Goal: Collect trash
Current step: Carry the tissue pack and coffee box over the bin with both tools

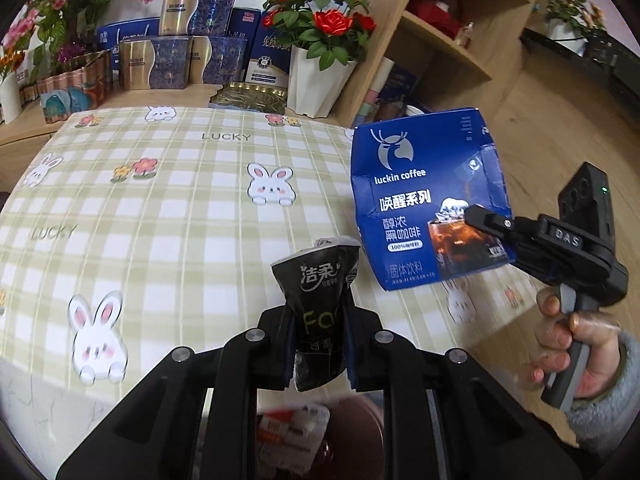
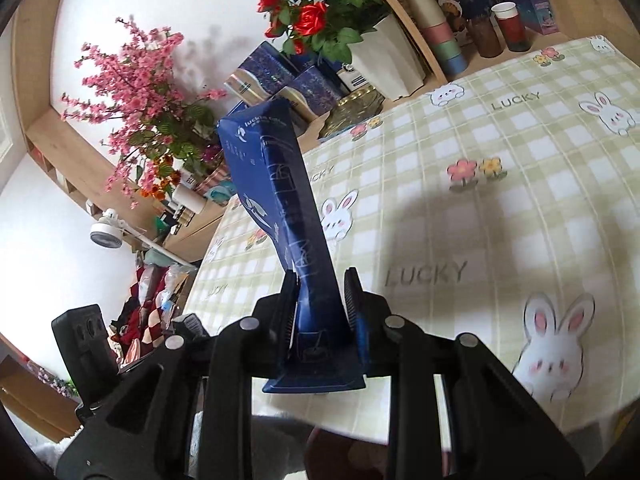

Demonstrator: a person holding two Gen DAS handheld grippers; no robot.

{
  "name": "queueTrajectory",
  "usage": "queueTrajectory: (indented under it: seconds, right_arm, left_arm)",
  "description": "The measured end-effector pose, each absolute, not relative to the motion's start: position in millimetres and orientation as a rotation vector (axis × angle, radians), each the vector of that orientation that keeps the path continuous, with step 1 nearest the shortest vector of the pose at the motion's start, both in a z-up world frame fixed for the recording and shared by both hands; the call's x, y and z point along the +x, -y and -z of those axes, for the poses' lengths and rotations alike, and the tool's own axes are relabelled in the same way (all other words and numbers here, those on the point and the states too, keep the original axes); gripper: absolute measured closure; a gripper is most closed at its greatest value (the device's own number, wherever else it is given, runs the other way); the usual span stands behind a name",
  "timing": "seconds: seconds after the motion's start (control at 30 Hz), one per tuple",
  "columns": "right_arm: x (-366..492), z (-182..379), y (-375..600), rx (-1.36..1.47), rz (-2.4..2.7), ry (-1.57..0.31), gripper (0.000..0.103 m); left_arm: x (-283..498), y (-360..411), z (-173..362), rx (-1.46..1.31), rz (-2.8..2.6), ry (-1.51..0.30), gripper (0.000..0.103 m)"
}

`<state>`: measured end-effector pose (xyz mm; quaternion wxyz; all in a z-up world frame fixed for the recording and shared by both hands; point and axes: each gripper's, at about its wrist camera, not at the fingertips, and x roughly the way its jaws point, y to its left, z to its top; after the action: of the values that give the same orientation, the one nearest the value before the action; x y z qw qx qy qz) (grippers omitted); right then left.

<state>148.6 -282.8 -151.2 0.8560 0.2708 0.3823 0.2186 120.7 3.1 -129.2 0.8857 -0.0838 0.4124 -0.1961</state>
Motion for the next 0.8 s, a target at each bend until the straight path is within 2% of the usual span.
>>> queueTrajectory:
  seconds: [0.4, 0.8]
  right_arm:
    - [59.1, 156.5, 268.0, 0.578, -0.454, -0.774, 0.076]
    - [25.9, 178.0, 285.0, 0.64, -0.43, -0.786, 0.076]
  left_arm:
    - [31.0, -12.0, 166.8, -0.116, 0.412, -0.933, 0.083]
    - [14.6, 11.5, 228.1, -0.085, 0.458, -1.095, 0.079]
